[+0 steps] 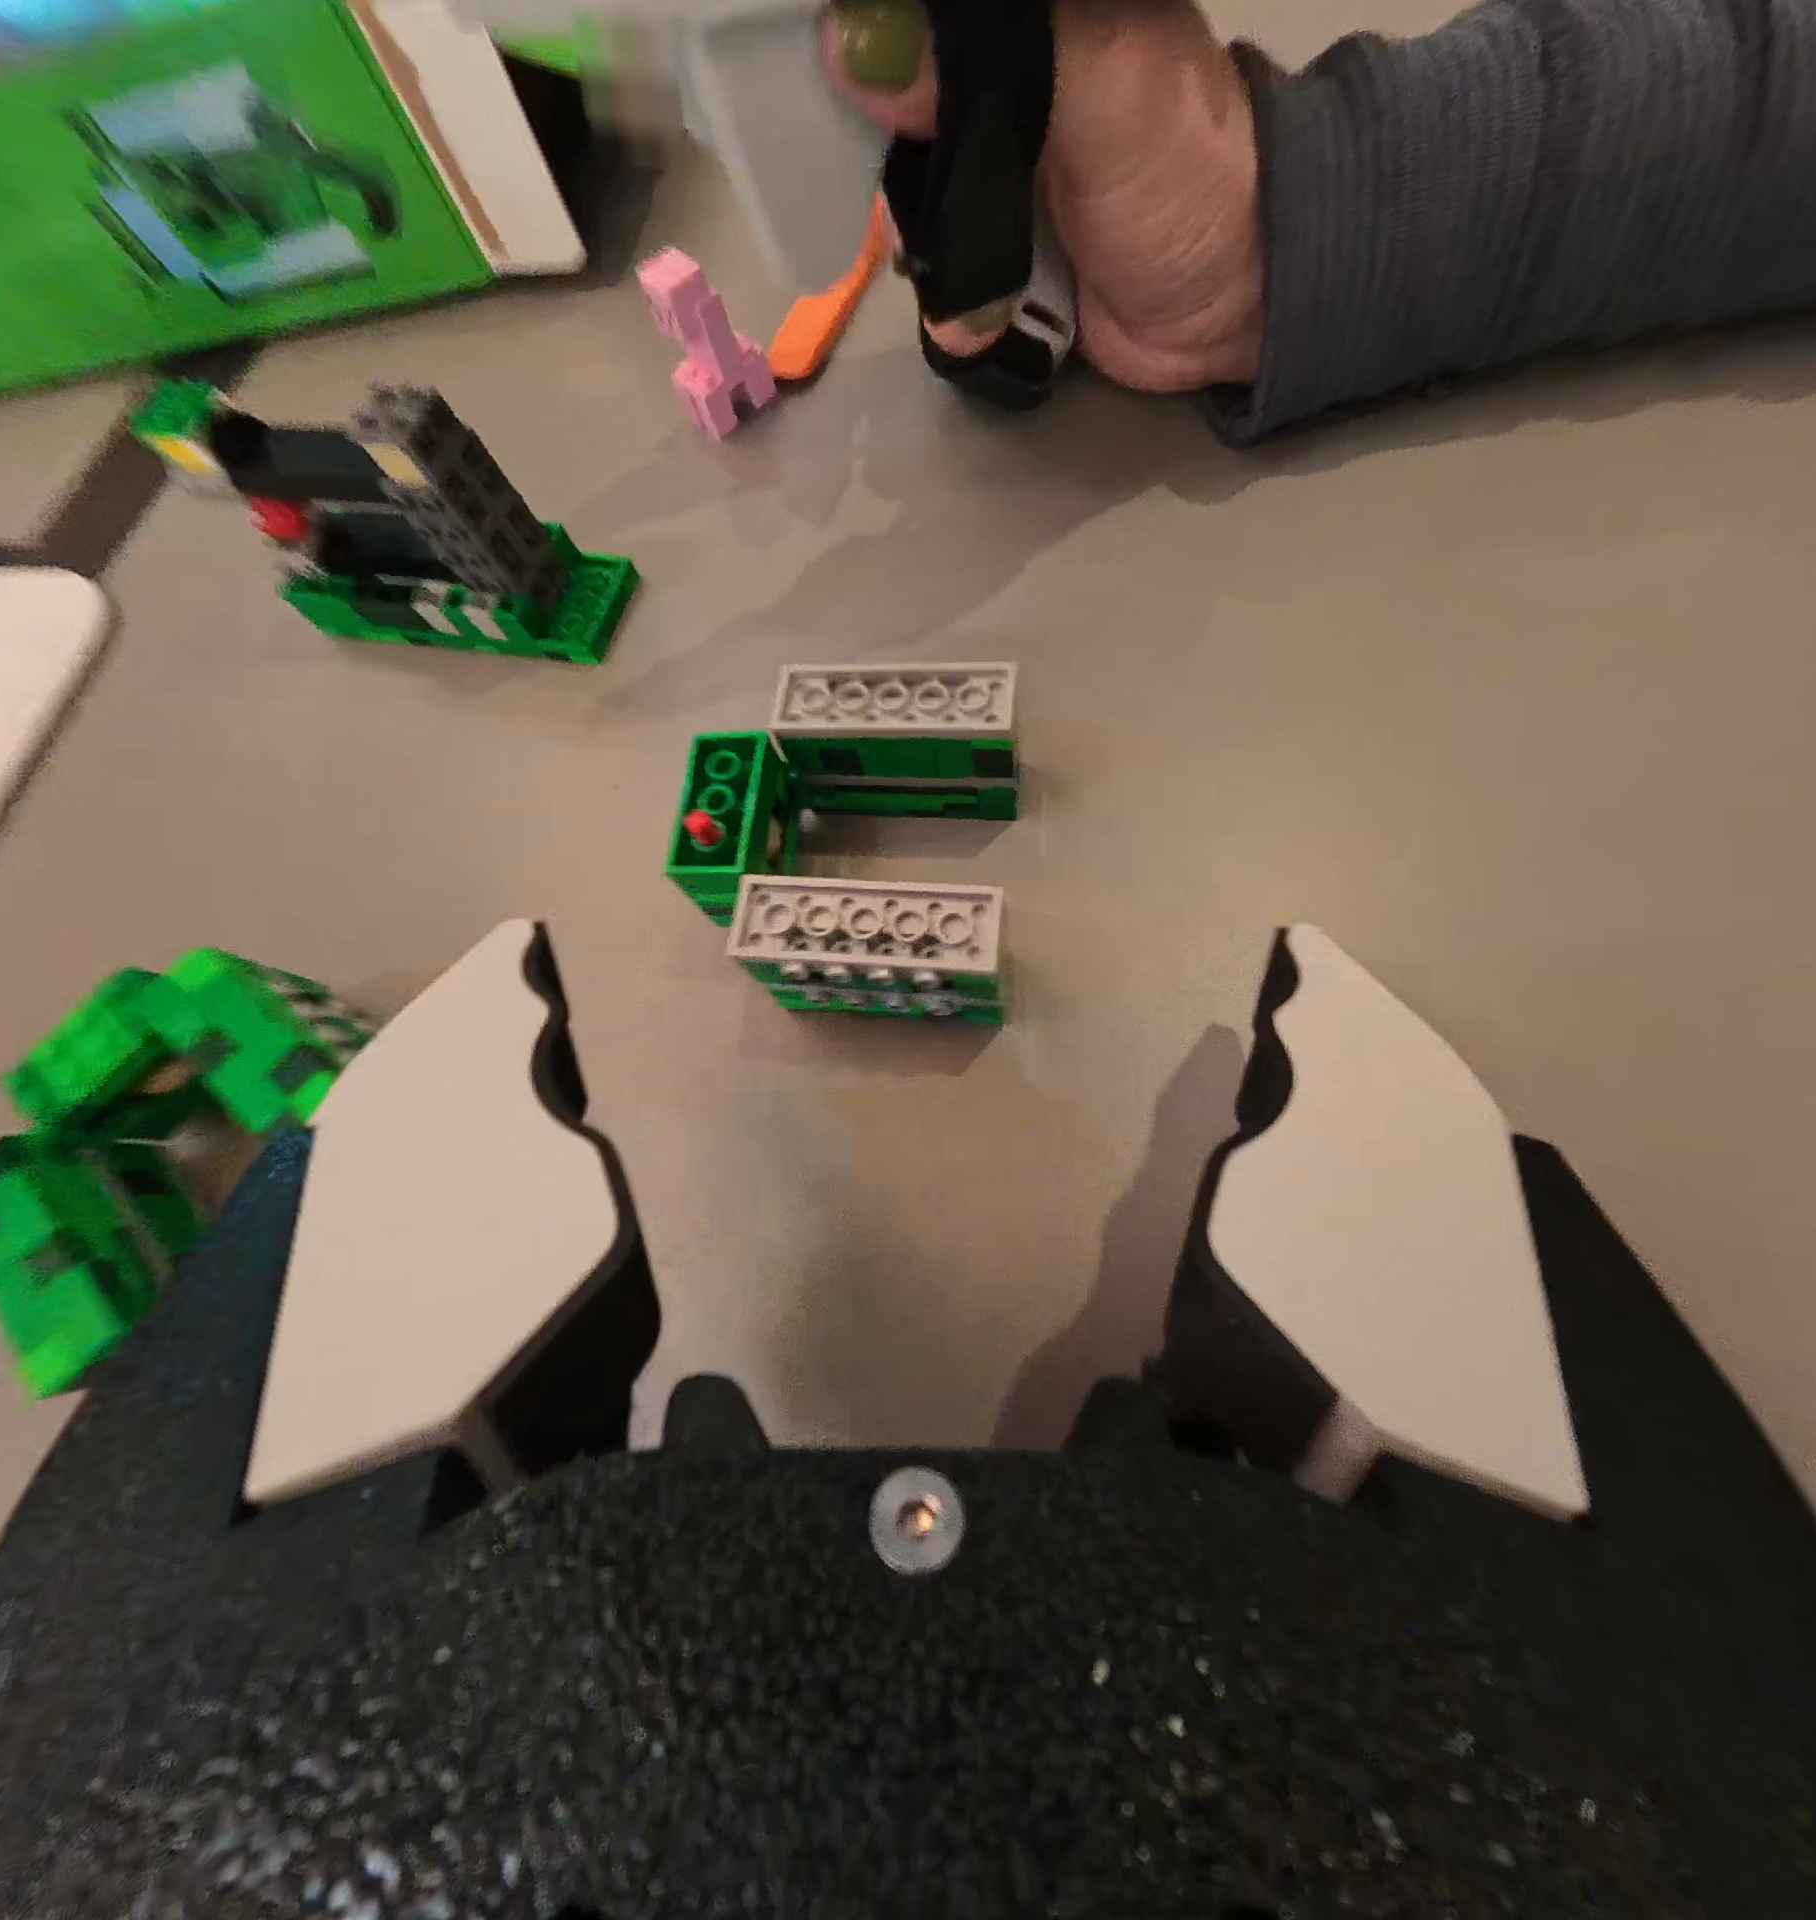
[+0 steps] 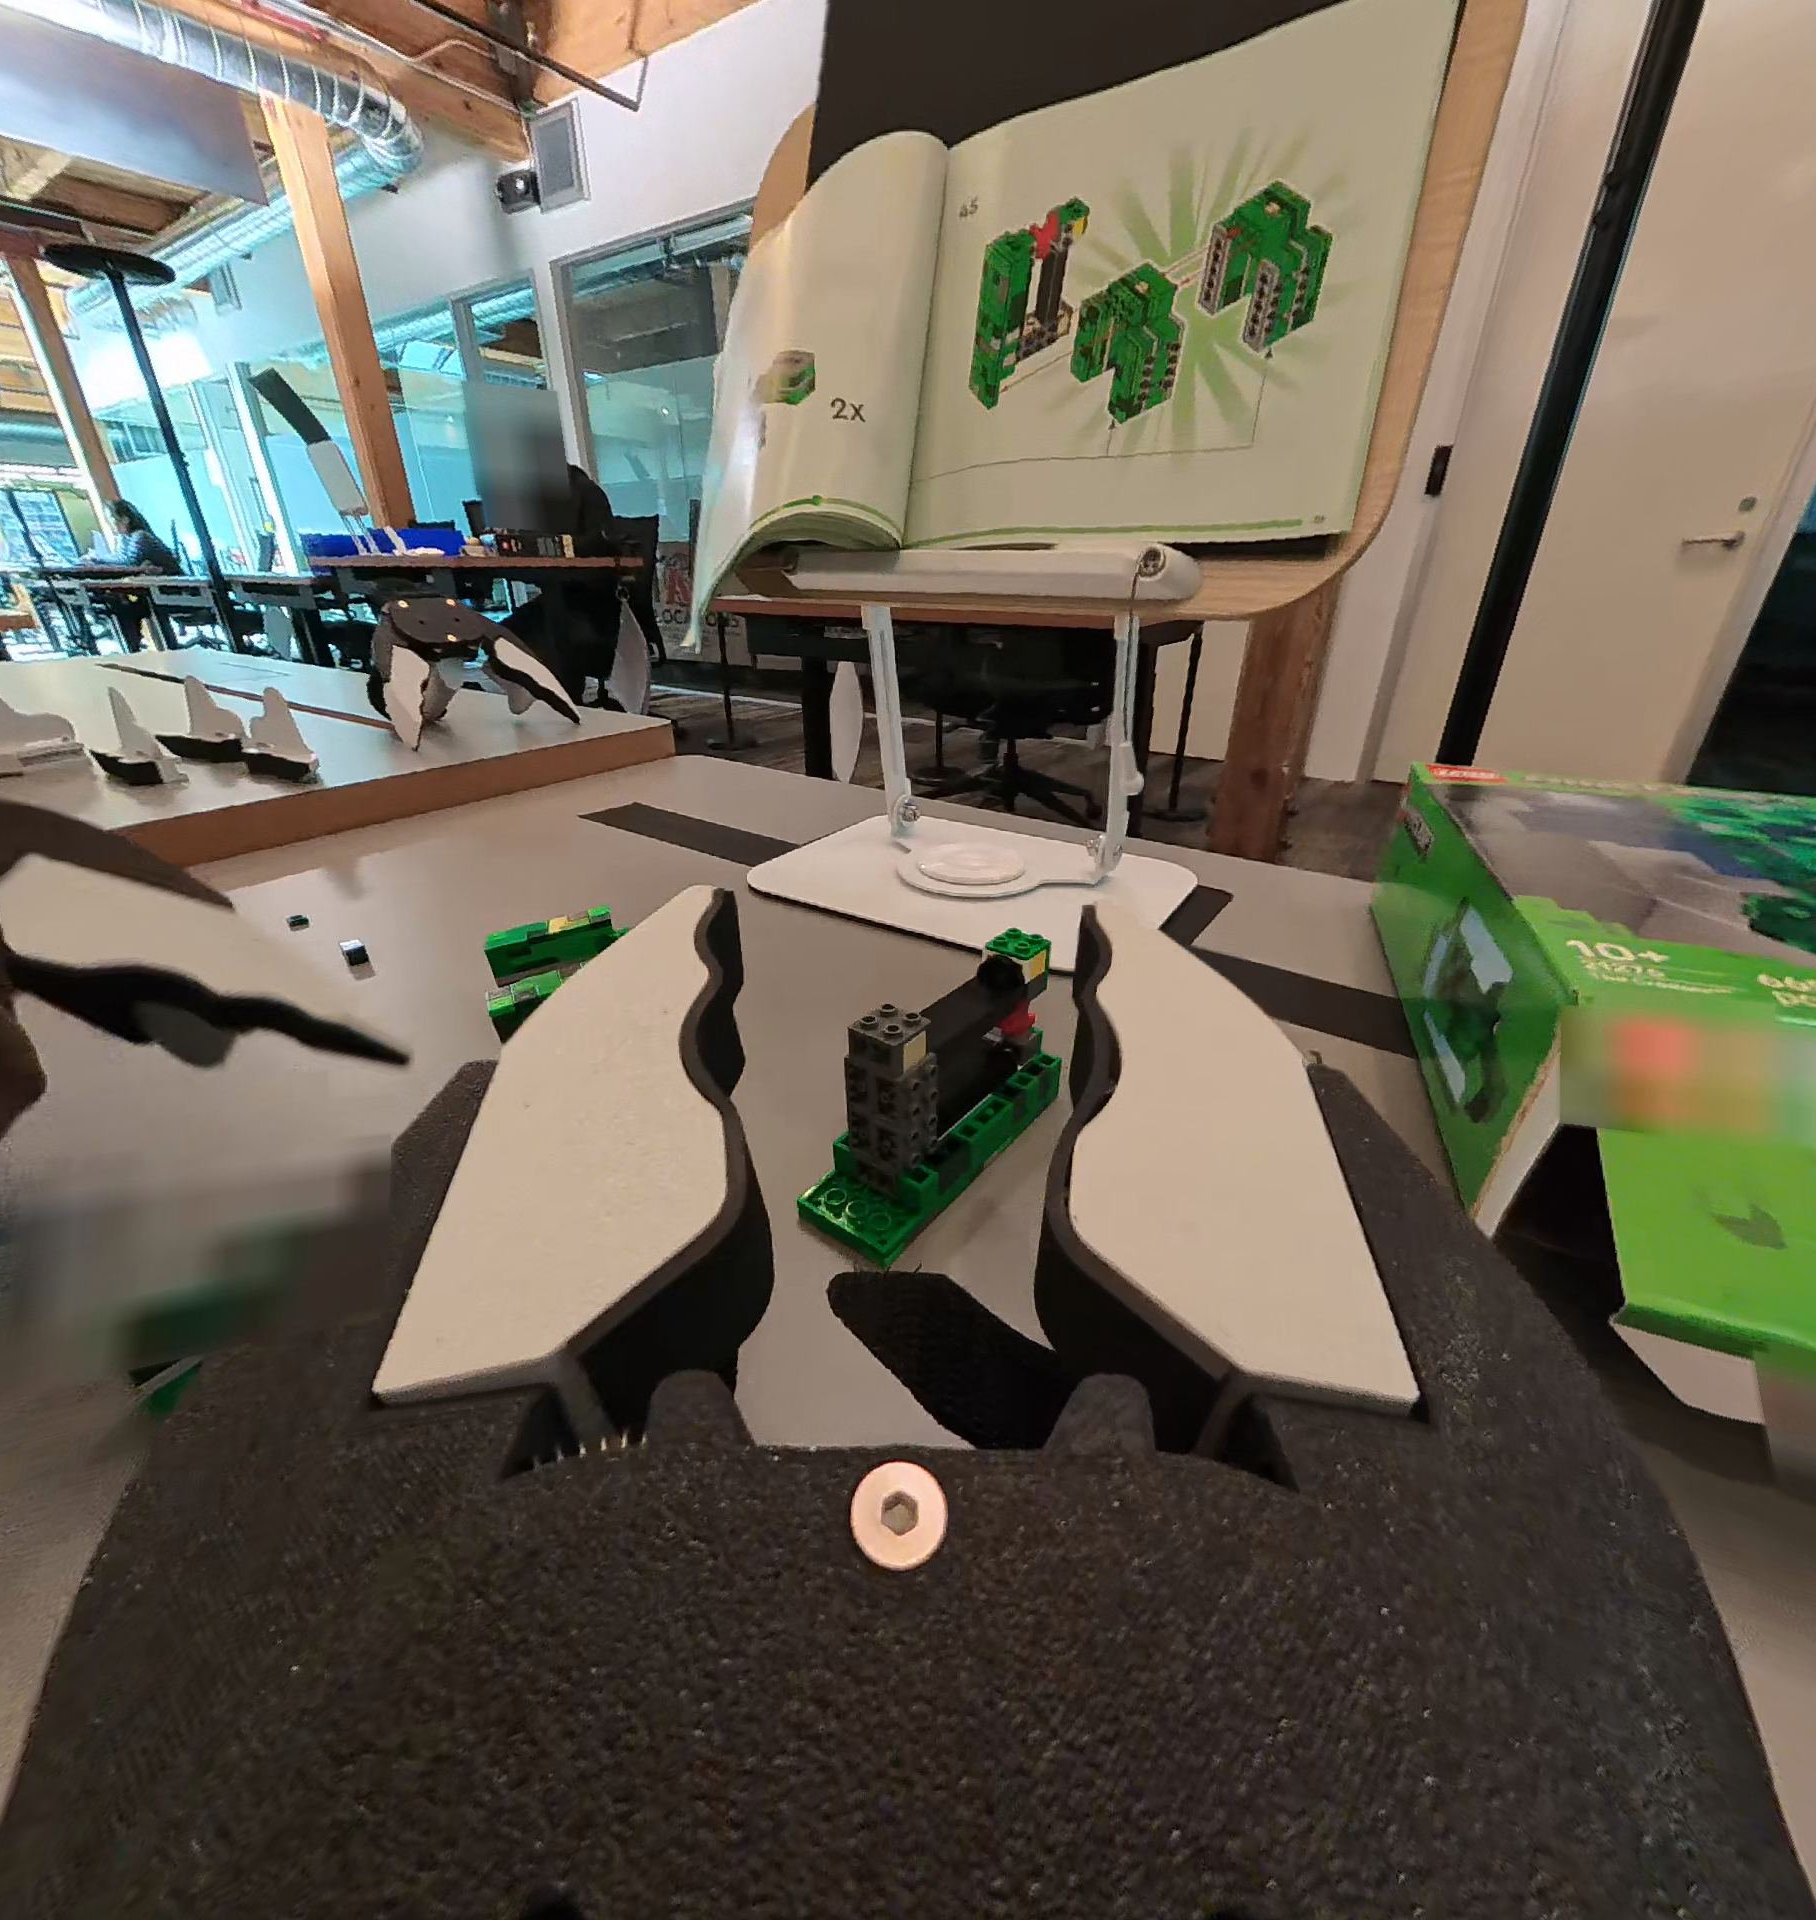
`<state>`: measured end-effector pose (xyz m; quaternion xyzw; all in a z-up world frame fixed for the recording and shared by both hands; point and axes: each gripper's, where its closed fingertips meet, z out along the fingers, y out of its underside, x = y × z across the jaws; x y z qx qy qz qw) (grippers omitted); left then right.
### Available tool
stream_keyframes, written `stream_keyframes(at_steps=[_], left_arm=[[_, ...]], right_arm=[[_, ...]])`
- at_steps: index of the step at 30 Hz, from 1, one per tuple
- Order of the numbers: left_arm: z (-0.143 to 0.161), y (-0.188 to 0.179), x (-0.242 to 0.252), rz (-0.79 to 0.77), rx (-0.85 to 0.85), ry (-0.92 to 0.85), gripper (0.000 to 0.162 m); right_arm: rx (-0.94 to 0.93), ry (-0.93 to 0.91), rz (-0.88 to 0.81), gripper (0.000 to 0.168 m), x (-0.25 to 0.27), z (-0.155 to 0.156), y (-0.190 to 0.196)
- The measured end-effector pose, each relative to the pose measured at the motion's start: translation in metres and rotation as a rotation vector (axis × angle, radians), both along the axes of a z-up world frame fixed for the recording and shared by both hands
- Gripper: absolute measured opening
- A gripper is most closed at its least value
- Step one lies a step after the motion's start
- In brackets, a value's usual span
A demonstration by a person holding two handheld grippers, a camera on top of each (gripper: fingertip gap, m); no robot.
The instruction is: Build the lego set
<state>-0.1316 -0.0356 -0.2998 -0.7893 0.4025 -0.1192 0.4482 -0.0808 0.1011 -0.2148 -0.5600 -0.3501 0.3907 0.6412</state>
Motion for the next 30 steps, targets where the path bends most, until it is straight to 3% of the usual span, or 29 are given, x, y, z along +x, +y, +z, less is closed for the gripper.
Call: stream_keyframes(at_steps=[3,7,9,12,14,17,19,25,30], left_arm=[[0.024,0.005,-0.024,0.087,0.147,-0.088,0.126],[0.070,0.030,-0.085,0.462,0.379,-0.398,0.124],[0.077,0.038,-0.113,0.666,0.458,-0.459,0.117],[0.079,0.037,-0.157,1.005,0.636,-0.344,0.126],[0.089,0.031,-0.174,1.124,0.770,-0.197,0.115],[0.084,0.042,-0.168,1.085,0.736,-0.164,0.103],[0.084,0.044,-0.160,1.018,0.730,-0.169,0.080],[0.080,0.049,-0.124,0.834,0.662,-0.310,0.062],[0.080,0.043,-0.132,0.910,0.691,-0.194,0.043]], right_arm=[[0.084,0.041,-0.060,0.060,0.007,0.011,0.000],[0.139,0.080,-0.145,0.049,0.018,0.019,0.005],[0.120,0.059,-0.160,0.049,0.017,0.015,0.009],[0.110,0.041,-0.205,0.045,0.020,0.012,0.016],[0.108,0.033,-0.252,0.041,0.024,0.011,0.021],[0.096,0.014,-0.336,0.035,0.034,0.008,0.033],[0.090,0.023,-0.356,0.031,0.038,0.008,0.035],[0.094,0.024,-0.274,0.022,0.030,0.010,0.031],[0.159,-0.043,-0.242,0.013,0.017,0.007,0.023]])
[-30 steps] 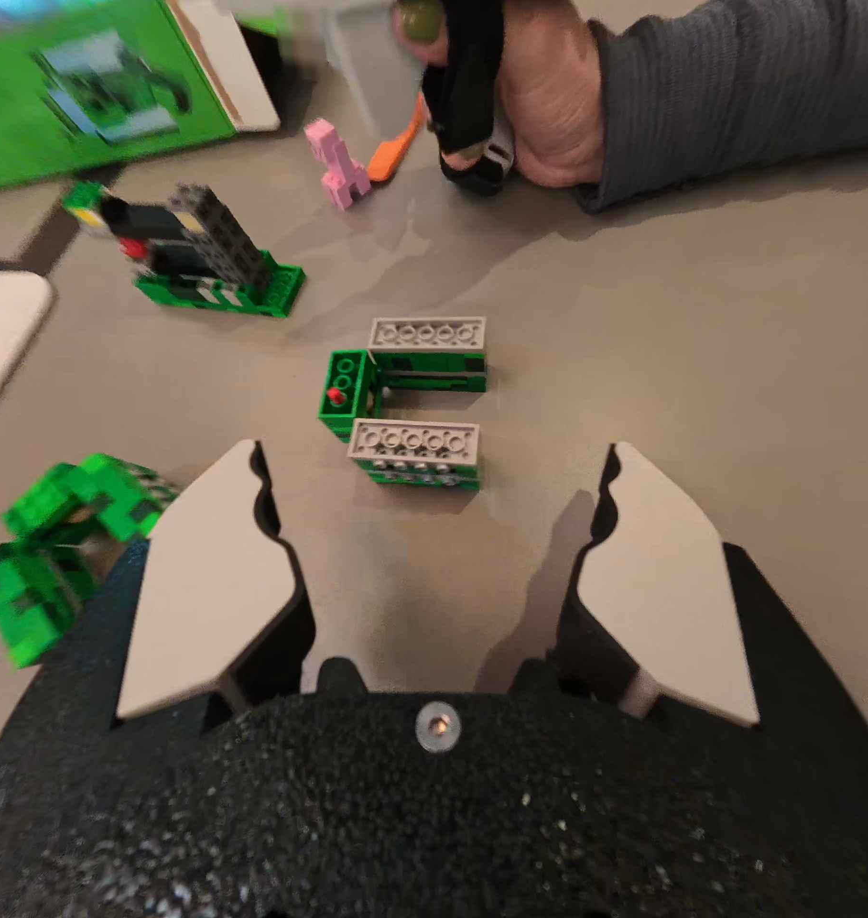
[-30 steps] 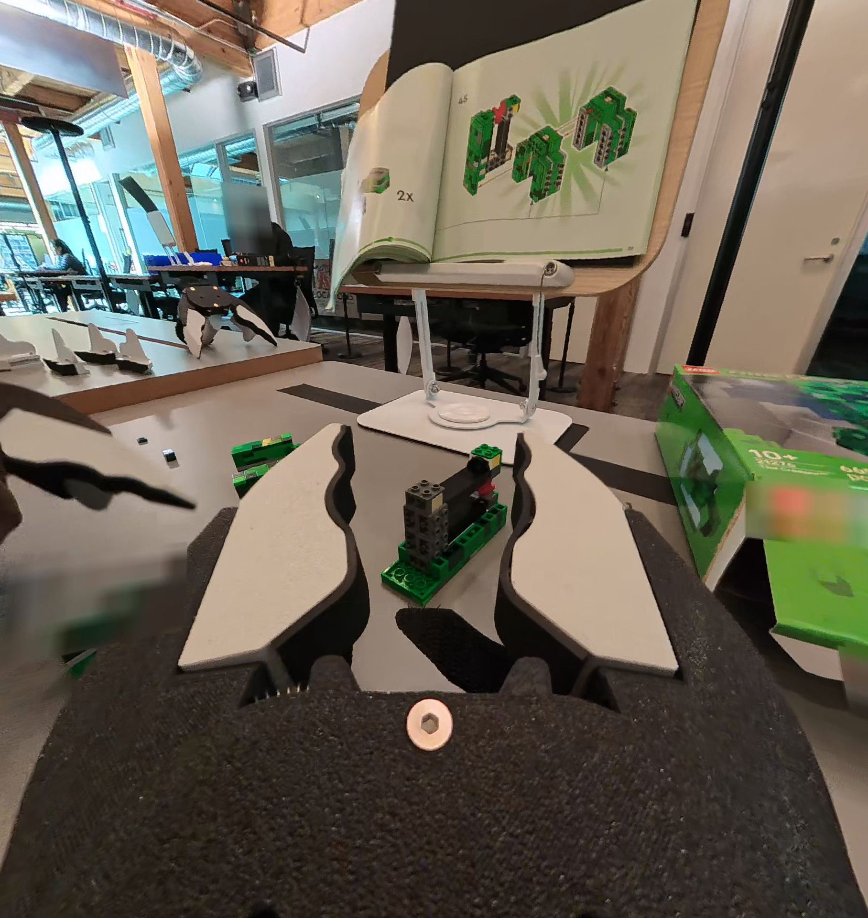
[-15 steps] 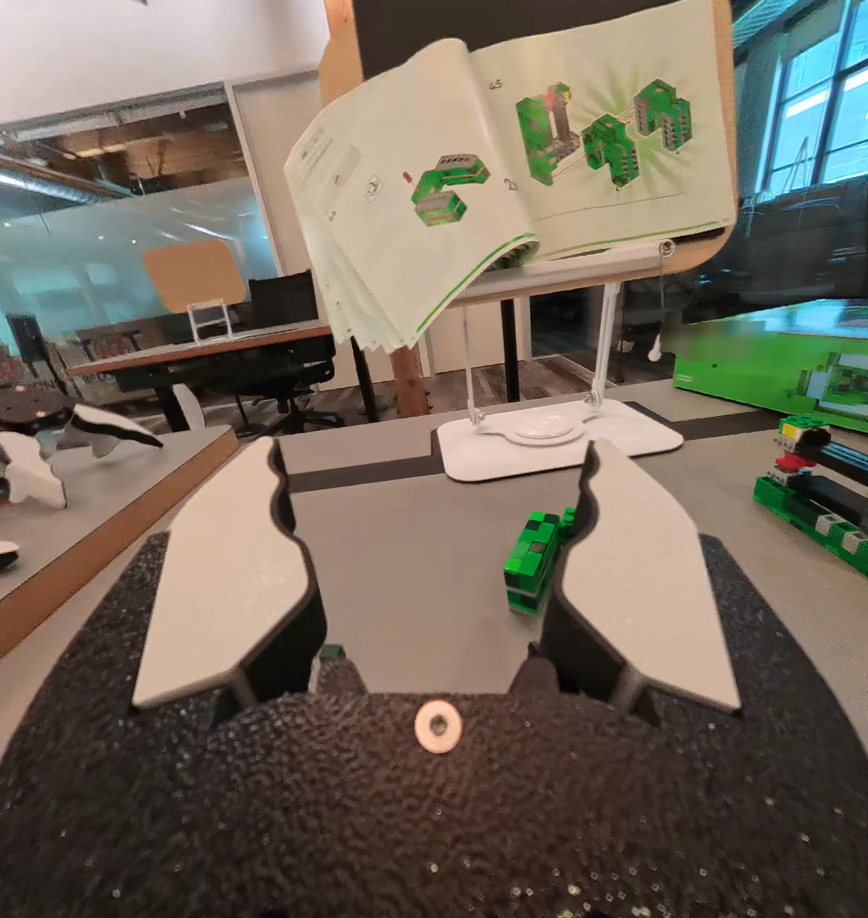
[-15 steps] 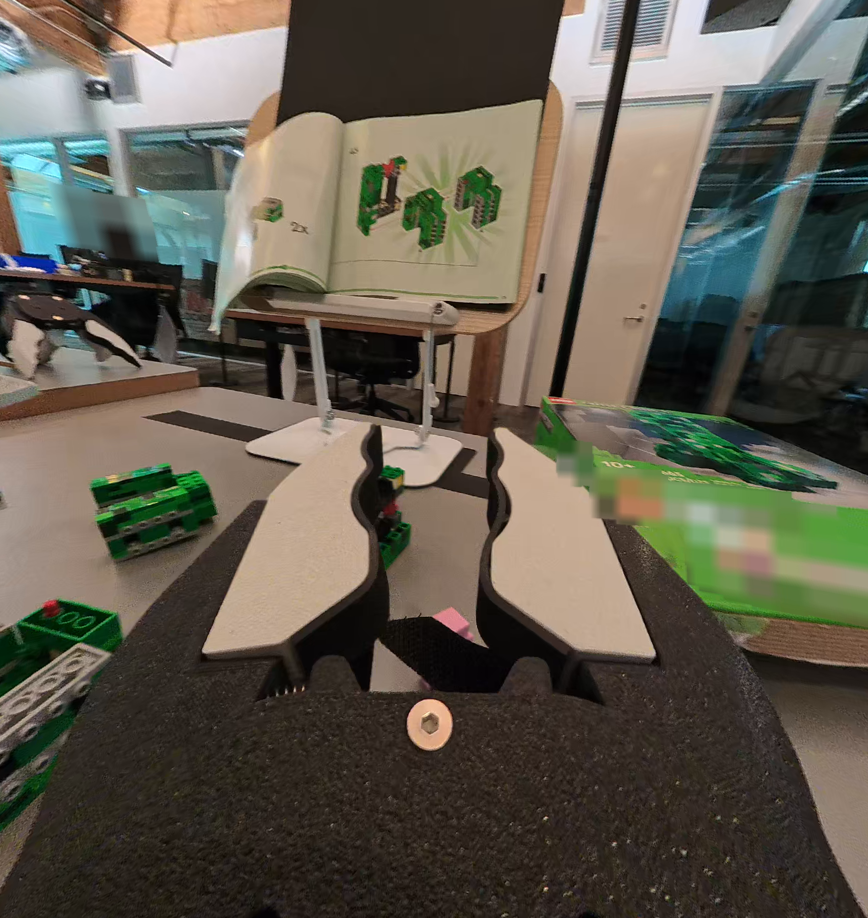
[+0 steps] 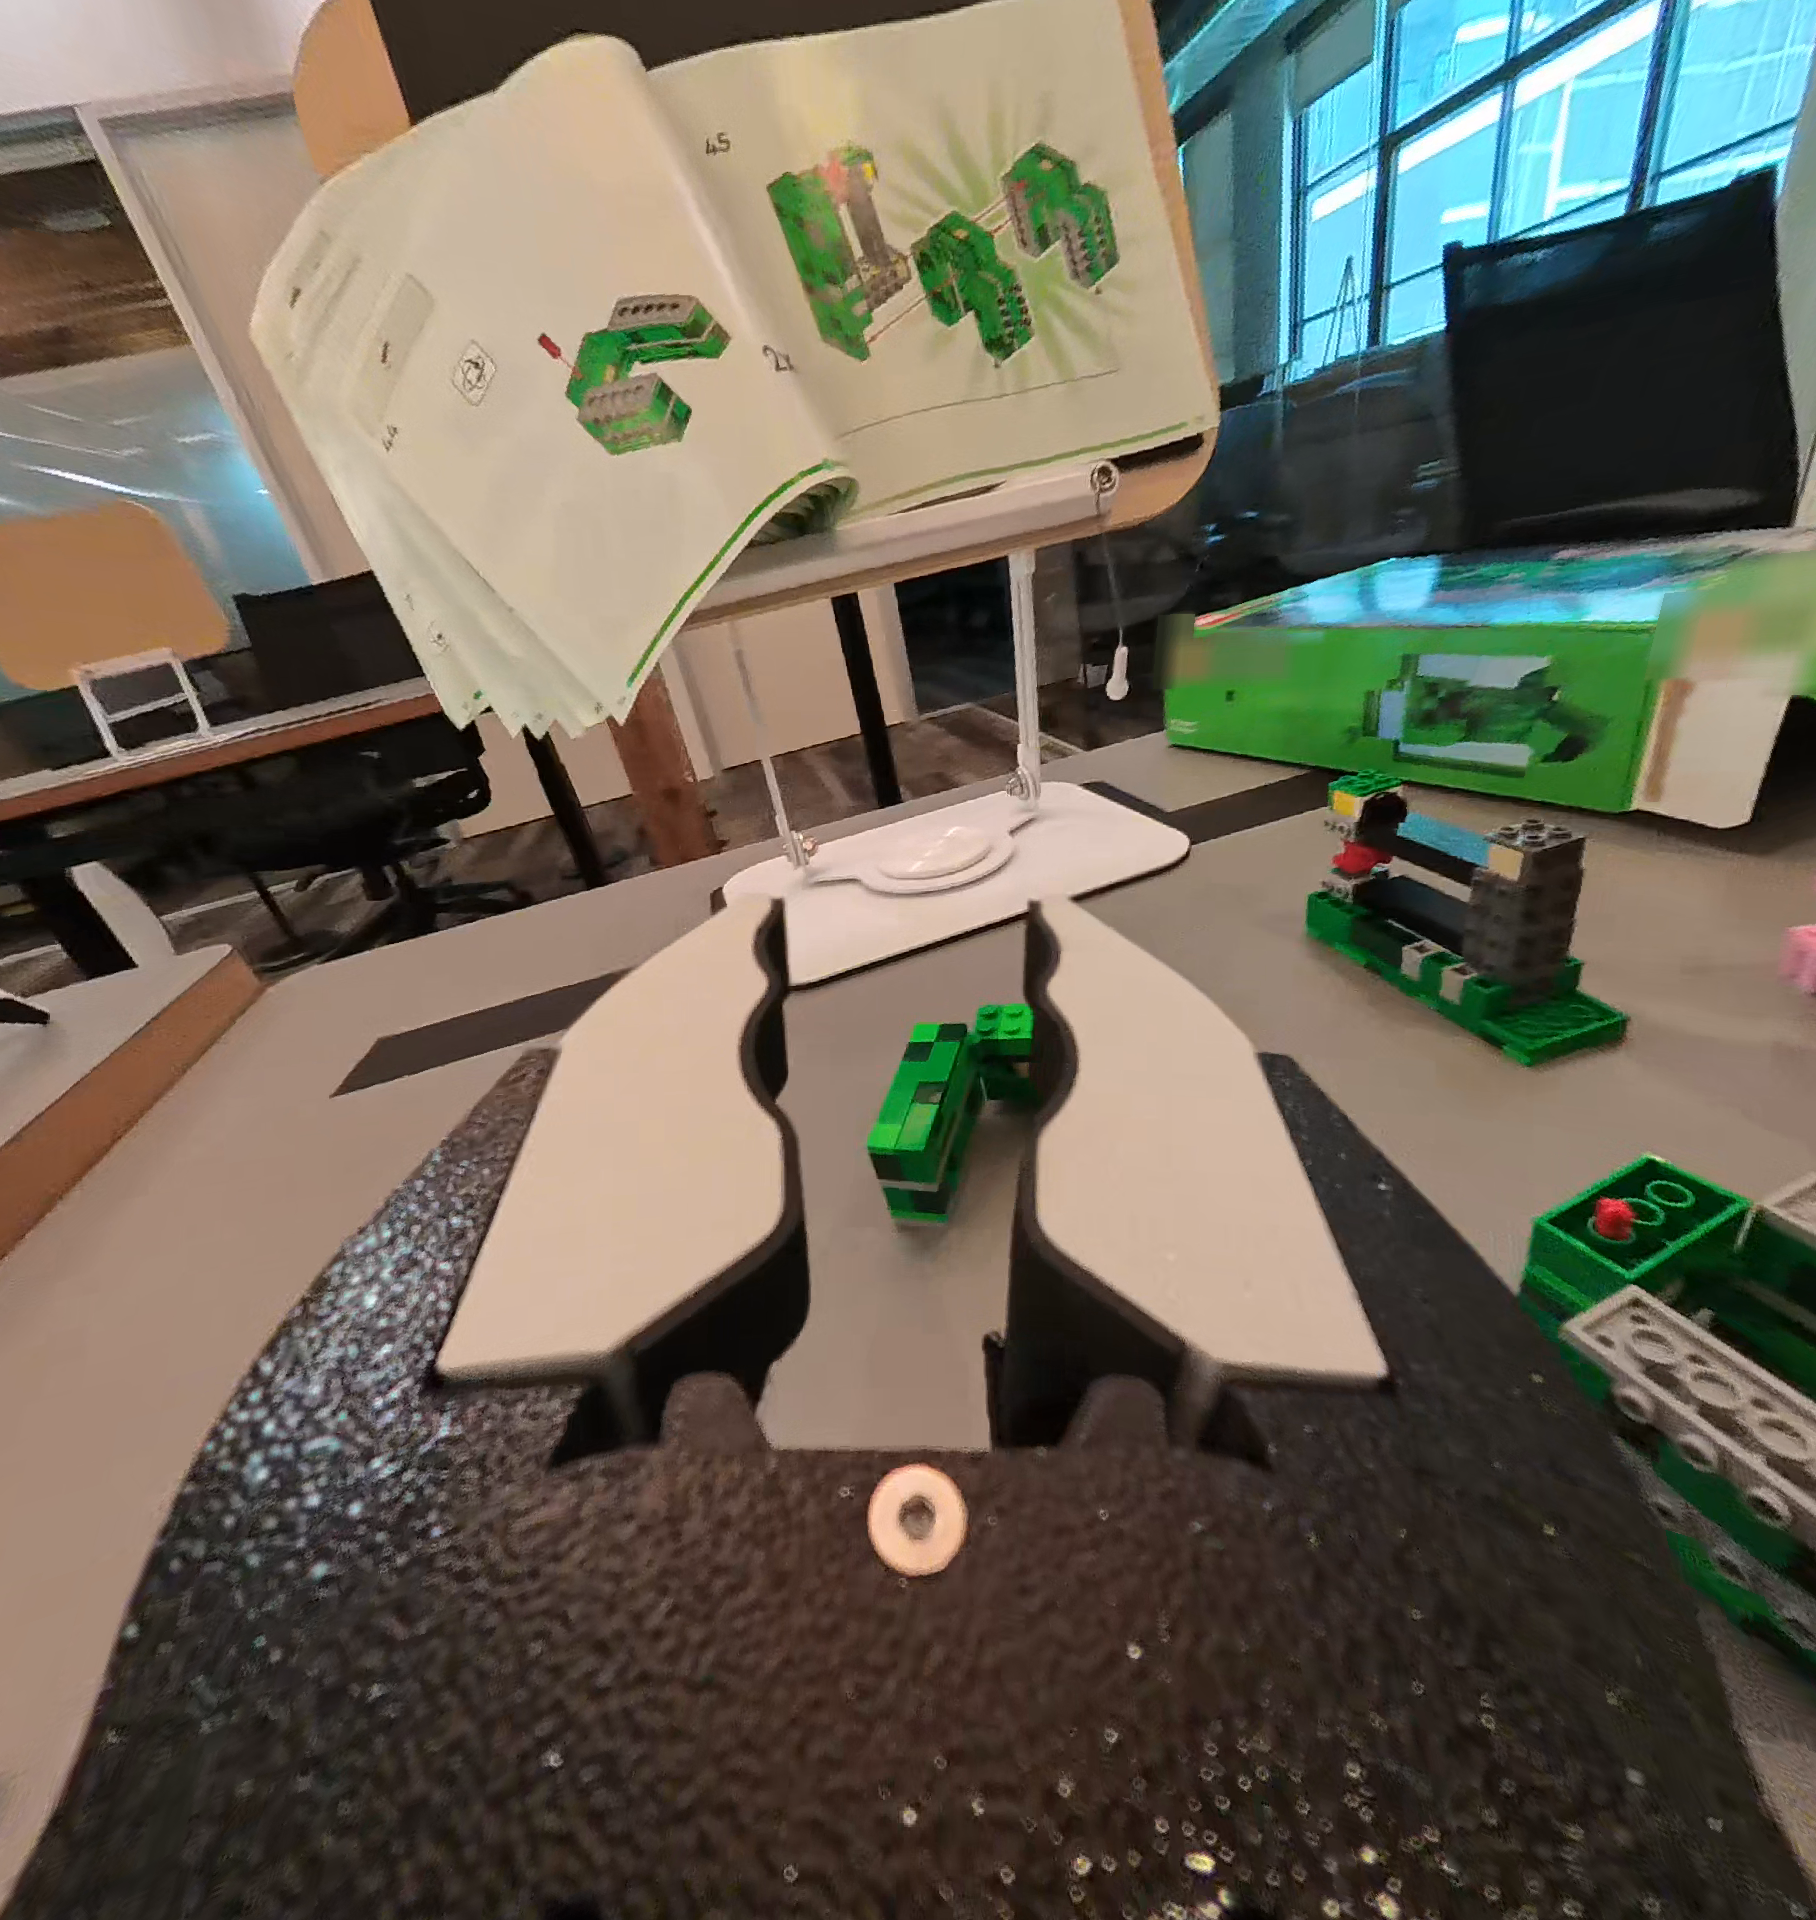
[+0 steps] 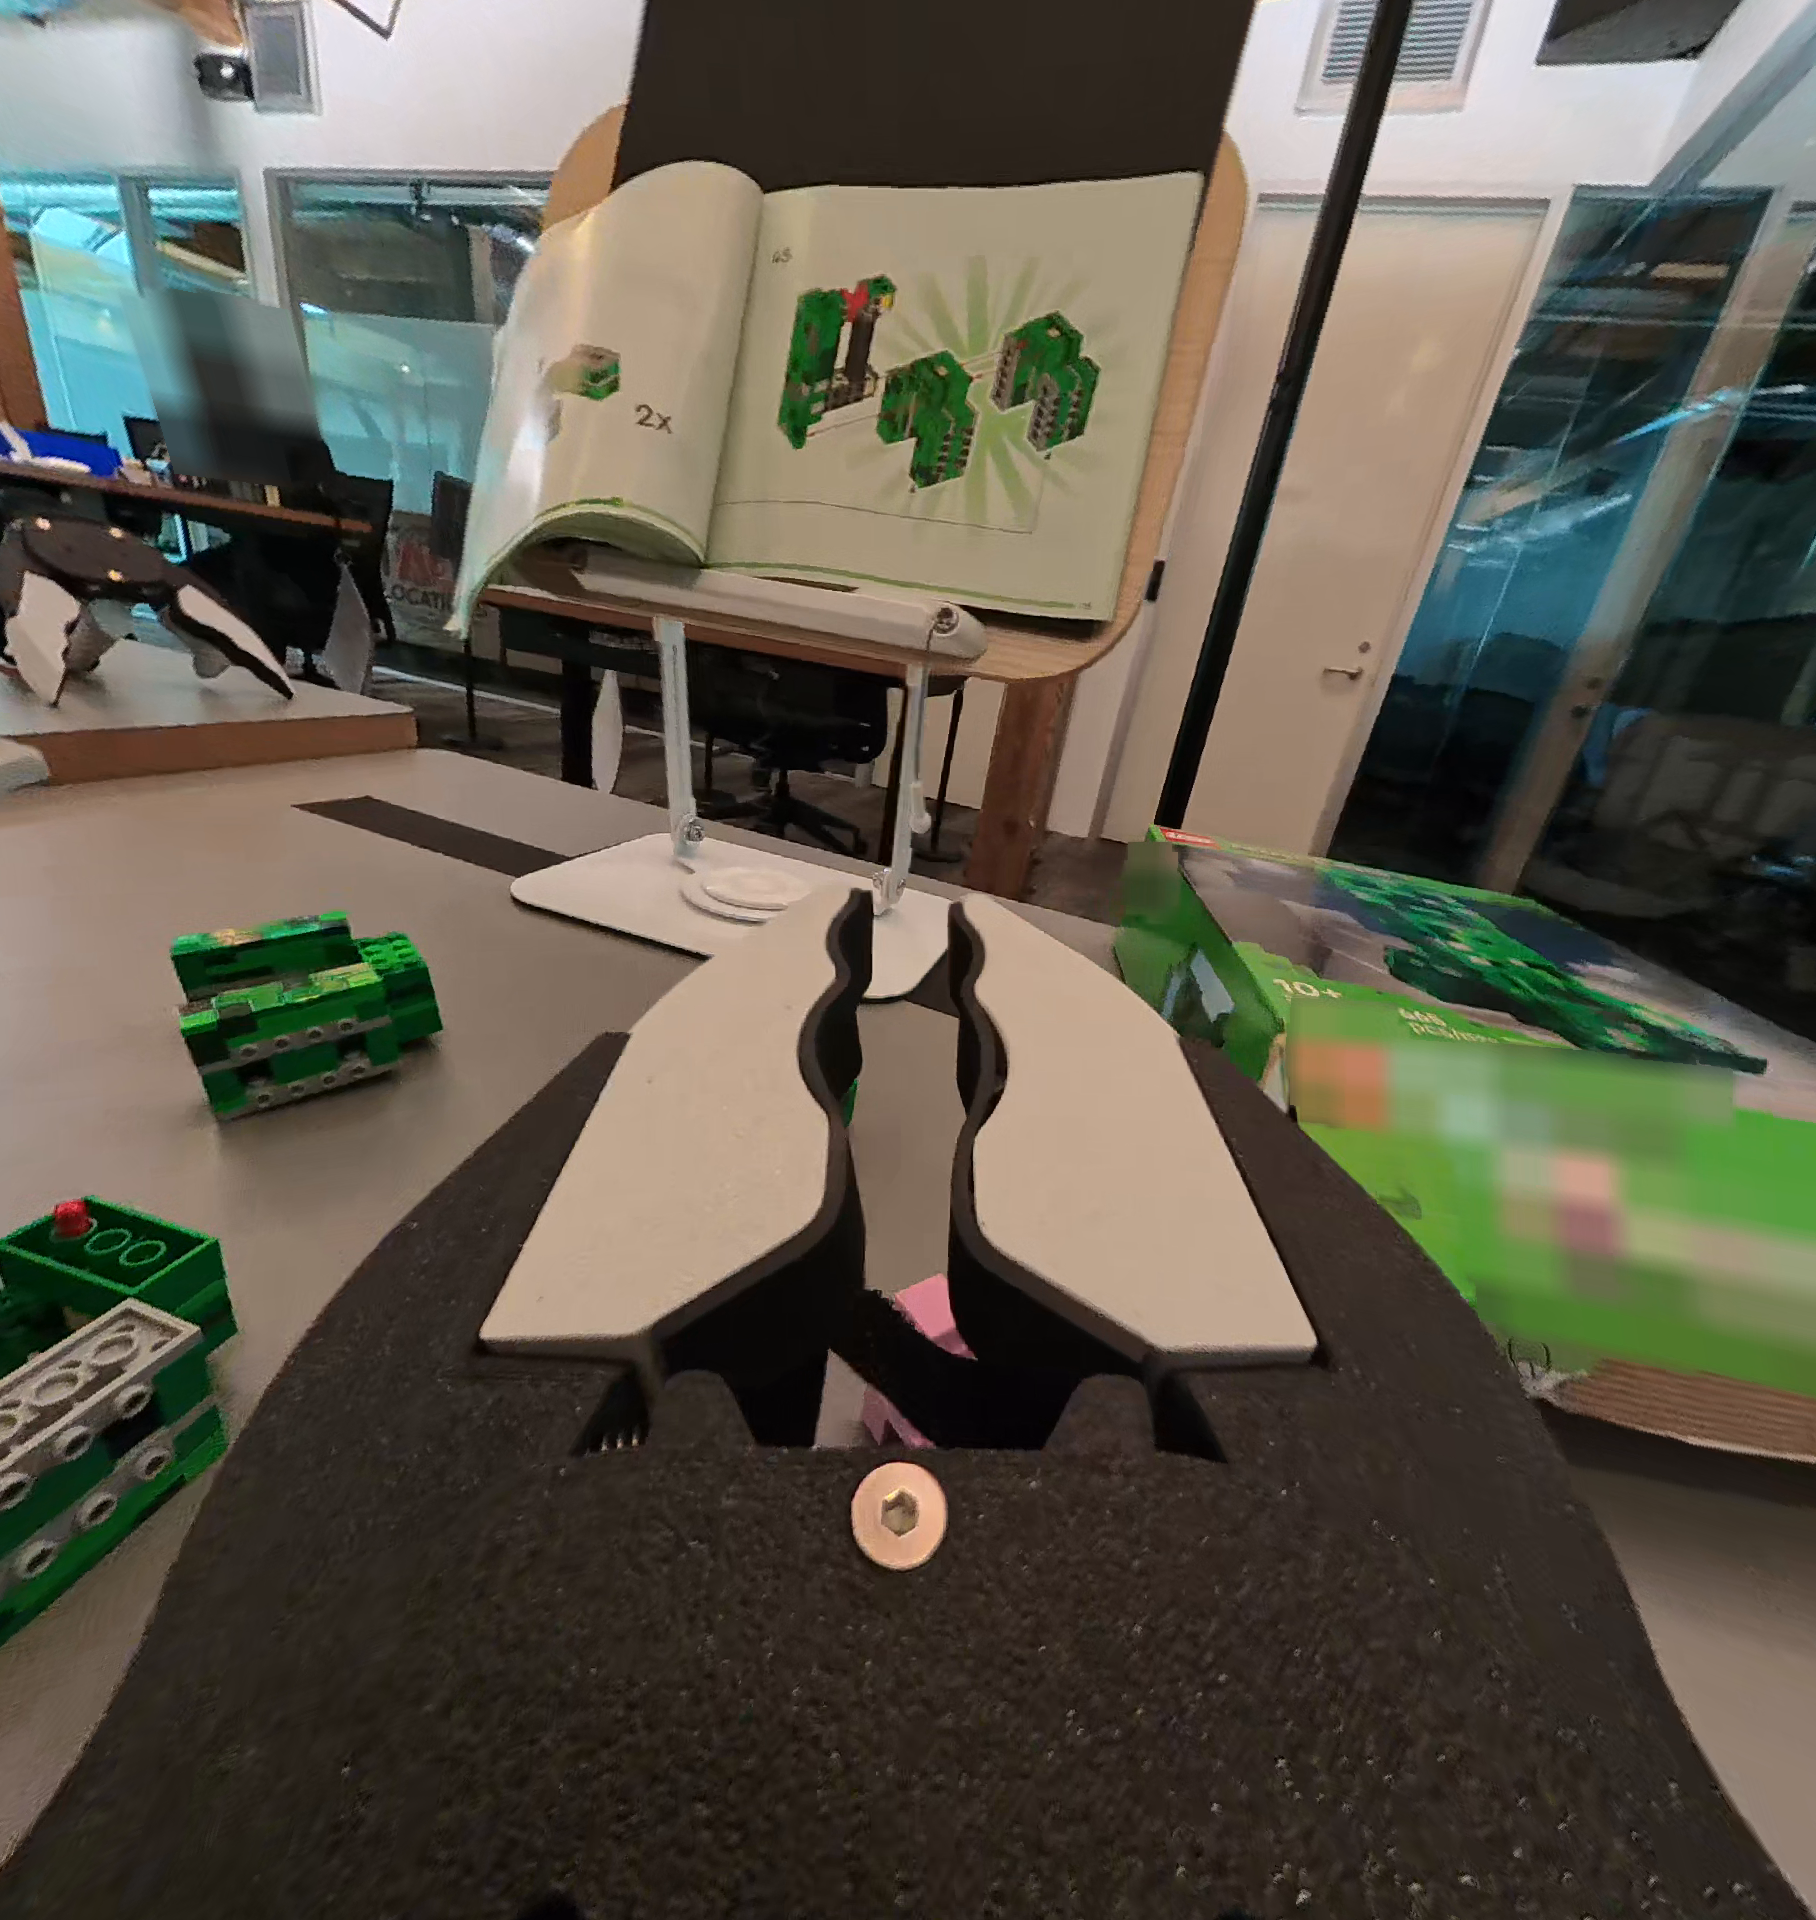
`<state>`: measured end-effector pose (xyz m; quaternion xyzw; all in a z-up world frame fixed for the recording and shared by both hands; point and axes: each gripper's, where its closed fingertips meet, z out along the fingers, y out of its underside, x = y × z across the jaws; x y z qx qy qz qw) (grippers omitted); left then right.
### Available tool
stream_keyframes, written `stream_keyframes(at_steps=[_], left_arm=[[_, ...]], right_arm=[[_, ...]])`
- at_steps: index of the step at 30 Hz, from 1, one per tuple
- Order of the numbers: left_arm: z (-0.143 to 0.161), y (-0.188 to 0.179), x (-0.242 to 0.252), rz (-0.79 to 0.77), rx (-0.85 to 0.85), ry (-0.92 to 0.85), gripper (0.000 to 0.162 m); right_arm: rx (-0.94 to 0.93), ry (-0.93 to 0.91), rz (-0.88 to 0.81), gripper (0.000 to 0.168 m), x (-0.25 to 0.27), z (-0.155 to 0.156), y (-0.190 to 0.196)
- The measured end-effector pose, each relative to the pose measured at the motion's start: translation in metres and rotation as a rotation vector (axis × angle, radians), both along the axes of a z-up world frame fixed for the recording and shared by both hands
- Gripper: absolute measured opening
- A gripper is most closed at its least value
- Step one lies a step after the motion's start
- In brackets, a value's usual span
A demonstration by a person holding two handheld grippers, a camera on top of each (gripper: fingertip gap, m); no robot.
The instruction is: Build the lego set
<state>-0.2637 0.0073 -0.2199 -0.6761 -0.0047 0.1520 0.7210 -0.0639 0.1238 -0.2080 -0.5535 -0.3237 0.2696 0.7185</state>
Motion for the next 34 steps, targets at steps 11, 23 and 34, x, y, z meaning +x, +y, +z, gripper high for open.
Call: stream_keyframes(at_steps=[11,23,34], left_arm=[[-0.010,0.016,-0.004,-0.085,-0.056,-0.039,0.000],[-0.009,0.012,-0.018,-0.032,-0.050,-0.074,0.000],[-0.007,0.007,-0.033,-0.040,-0.009,-0.190,0.000]], right_arm=[[0.037,-0.043,-0.007,0.000,0.001,-0.003,0.007],[0.002,-0.014,-0.016,0.000,0.006,-0.004,0.011],[-0.024,0.005,-0.014,0.000,0.007,-0.005,0.014]])
